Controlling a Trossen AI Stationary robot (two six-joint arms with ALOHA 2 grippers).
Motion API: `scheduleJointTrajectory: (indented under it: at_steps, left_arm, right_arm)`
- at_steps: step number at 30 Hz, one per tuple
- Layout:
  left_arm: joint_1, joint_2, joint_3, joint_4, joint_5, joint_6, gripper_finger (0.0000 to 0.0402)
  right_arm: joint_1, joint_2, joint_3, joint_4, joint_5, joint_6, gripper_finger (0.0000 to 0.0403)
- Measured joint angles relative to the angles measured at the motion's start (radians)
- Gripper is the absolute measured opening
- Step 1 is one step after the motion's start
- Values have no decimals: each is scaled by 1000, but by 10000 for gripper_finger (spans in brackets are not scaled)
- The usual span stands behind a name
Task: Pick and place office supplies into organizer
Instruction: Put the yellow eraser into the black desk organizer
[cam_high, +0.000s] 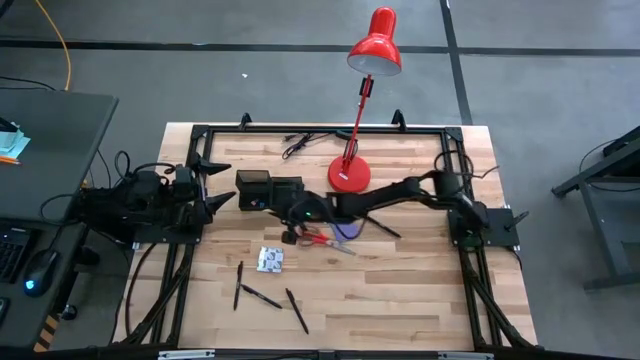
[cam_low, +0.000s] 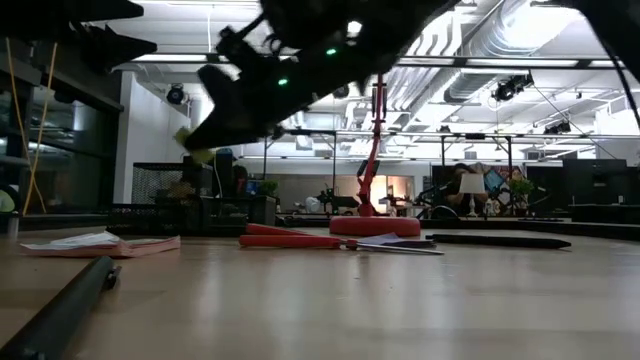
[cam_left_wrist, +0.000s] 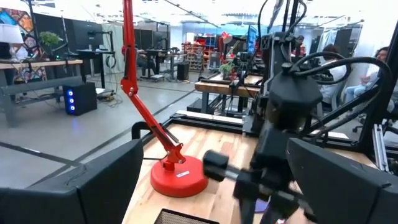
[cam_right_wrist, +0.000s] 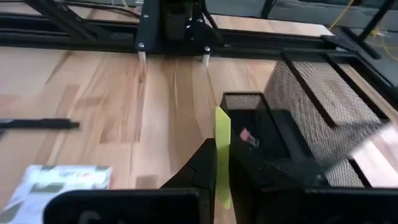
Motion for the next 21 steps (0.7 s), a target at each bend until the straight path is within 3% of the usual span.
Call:
scheduleJointTrajectory:
  at_steps: [11,21]
  left_arm:
    - [0,0,0,-6,3,0,381]
    - [0,0,0,-21,6,0,381]
  right_arm:
    - [-82,211,308,-101,-51,-44,17]
    - [-104,260,367,-123,-42,0,29]
